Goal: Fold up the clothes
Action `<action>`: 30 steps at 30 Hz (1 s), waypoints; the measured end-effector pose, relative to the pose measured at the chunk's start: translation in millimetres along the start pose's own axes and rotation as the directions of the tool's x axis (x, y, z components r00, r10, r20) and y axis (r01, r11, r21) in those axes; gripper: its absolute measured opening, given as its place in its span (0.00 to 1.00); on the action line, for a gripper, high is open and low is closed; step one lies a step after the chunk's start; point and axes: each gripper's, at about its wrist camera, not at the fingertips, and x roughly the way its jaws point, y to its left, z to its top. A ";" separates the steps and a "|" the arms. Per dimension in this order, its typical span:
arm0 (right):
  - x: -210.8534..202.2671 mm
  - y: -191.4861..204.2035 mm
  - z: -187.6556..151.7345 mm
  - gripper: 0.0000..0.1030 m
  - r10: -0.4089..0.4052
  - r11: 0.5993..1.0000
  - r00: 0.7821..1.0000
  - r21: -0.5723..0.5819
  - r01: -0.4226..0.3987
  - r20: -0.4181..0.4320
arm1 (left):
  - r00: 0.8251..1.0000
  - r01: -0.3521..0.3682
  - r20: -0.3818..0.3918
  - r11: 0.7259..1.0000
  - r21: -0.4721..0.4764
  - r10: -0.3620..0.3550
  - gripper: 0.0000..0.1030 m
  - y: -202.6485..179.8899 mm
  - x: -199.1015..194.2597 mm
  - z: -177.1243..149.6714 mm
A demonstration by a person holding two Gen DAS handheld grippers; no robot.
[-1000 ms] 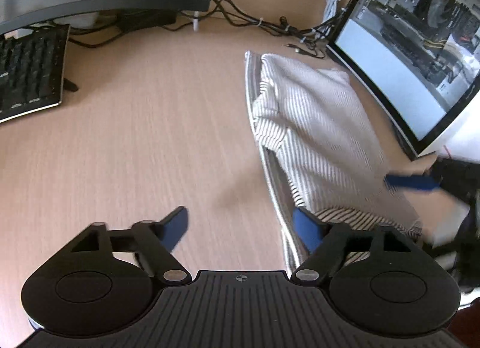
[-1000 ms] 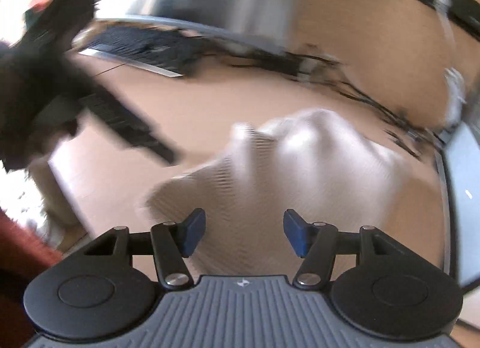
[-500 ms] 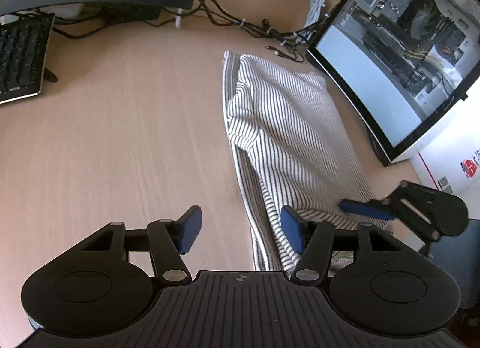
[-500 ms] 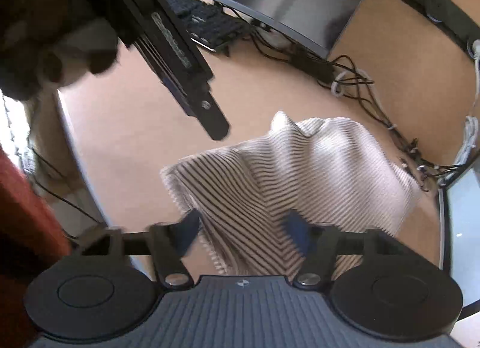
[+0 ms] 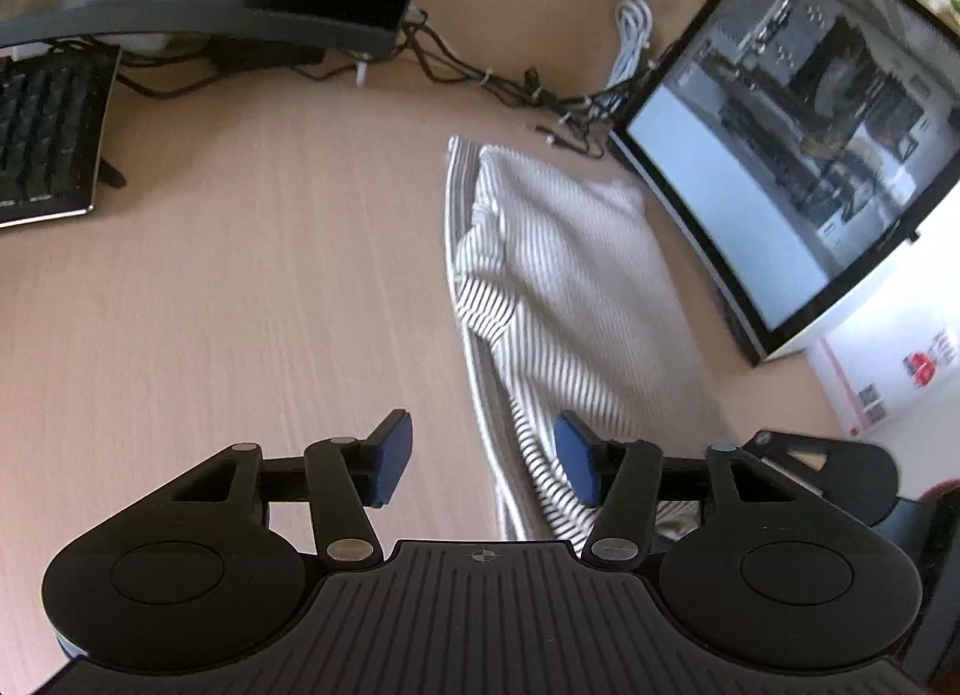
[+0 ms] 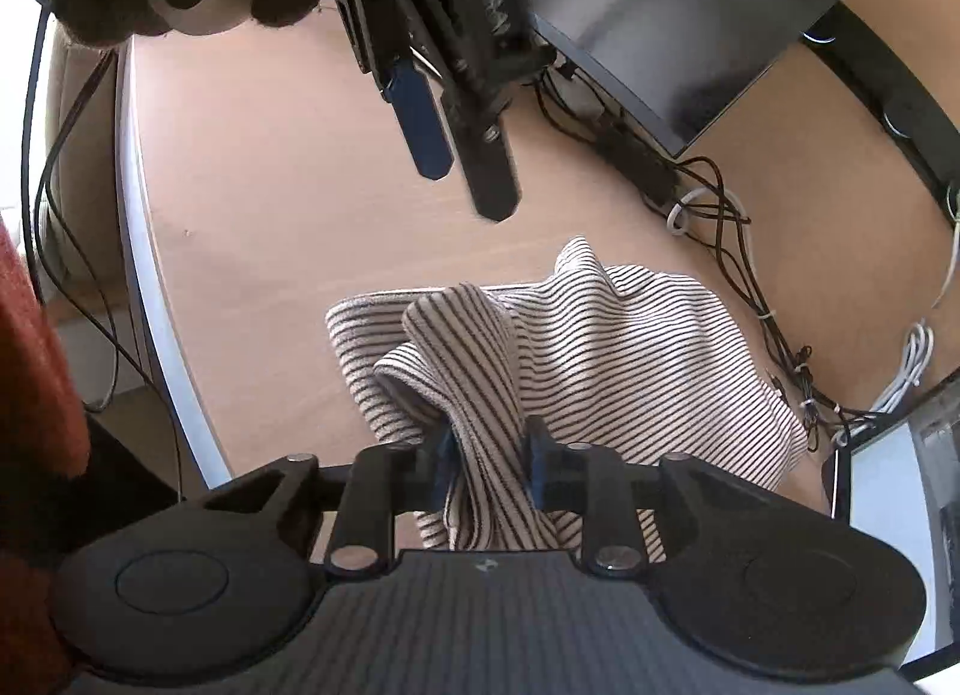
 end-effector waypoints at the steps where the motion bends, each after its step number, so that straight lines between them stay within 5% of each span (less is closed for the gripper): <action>1: -5.5 -11.4 0.9 0.27 0.030 0.998 1.000 0.052 -0.031 0.006 | 1.000 0.004 0.000 1.000 0.000 -0.004 0.62 -1.3 -0.6 0.4; 3: -18.7 -39.7 1.6 0.29 0.087 0.984 0.996 0.156 -0.091 0.034 | 1.000 0.014 -0.002 1.000 0.002 -0.014 0.64 -4.3 -0.8 0.9; 5: -31.5 -67.9 2.4 0.44 0.133 0.957 0.989 0.250 -0.147 0.071 | 0.999 0.040 -0.005 0.999 0.001 -0.040 0.65 -9.7 1.9 0.7; 11: -39.7 -151.6 0.5 0.51 0.092 0.869 0.978 0.465 -0.170 0.186 | 0.992 0.122 -0.019 0.993 -0.003 -0.122 0.65 -34.1 15.1 -4.9; 16: 20.5 -203.8 8.3 0.51 0.005 0.820 0.988 0.565 -0.093 0.155 | 0.993 0.102 -0.062 0.994 -0.041 -0.104 0.66 -41.0 32.3 -14.1; 26: 166.0 -237.7 34.3 0.62 0.152 0.788 0.986 0.595 -0.159 0.062 | 0.994 0.043 -0.096 0.992 -0.116 -0.055 0.58 -38.9 49.8 -24.6; 28: 186.0 -239.3 28.9 0.59 0.204 0.755 0.976 0.623 -0.204 0.071 | 0.994 0.038 -0.095 0.993 -0.113 -0.048 0.58 -40.8 51.1 -25.0; 30: 184.8 -238.3 27.7 0.33 0.226 0.734 0.968 0.634 -0.243 0.109 | 0.995 0.040 -0.088 0.992 -0.117 -0.051 0.58 -40.0 54.2 -23.8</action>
